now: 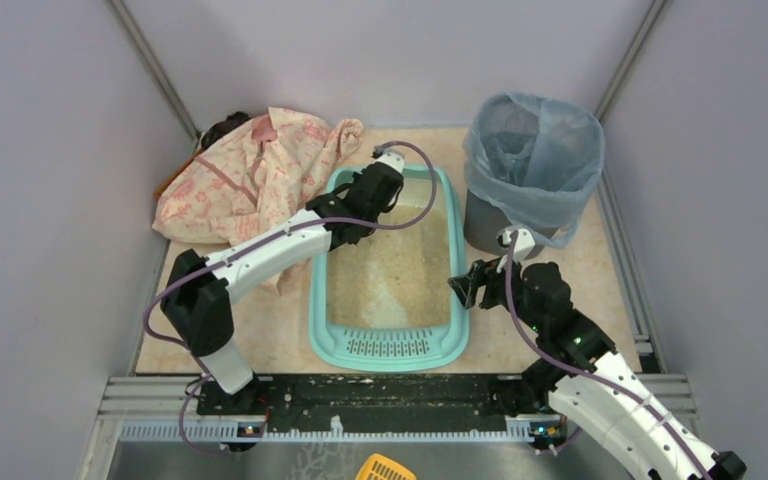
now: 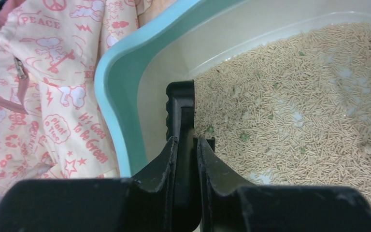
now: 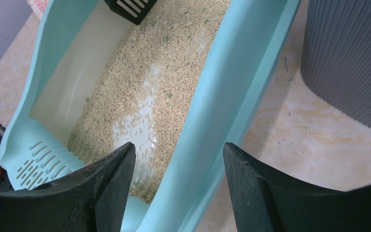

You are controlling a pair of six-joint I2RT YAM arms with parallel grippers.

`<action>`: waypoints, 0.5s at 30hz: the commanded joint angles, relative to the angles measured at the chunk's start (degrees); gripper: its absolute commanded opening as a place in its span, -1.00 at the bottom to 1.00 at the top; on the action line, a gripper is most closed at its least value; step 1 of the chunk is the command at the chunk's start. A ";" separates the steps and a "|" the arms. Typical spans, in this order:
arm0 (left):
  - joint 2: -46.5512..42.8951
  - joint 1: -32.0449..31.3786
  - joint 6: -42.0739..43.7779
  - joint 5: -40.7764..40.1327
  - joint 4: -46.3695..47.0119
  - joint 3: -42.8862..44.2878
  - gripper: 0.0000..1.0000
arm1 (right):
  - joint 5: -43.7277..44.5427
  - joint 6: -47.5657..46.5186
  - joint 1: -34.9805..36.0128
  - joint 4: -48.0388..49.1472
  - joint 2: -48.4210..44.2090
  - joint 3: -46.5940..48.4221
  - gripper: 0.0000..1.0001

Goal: Clean the litter box

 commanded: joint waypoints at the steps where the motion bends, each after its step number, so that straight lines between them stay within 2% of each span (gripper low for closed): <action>1: -0.65 0.34 -3.47 4.10 -2.61 0.44 -1.00 | -0.50 0.39 -0.12 3.03 -0.14 0.37 0.35; 11: 2.97 0.44 -9.08 19.00 -5.02 6.83 -1.00 | -0.36 0.38 -0.12 2.68 -0.52 0.44 0.35; 15: 4.67 0.55 -9.58 21.50 -5.20 8.41 -1.00 | -0.43 0.40 -0.17 2.60 -0.82 0.56 0.35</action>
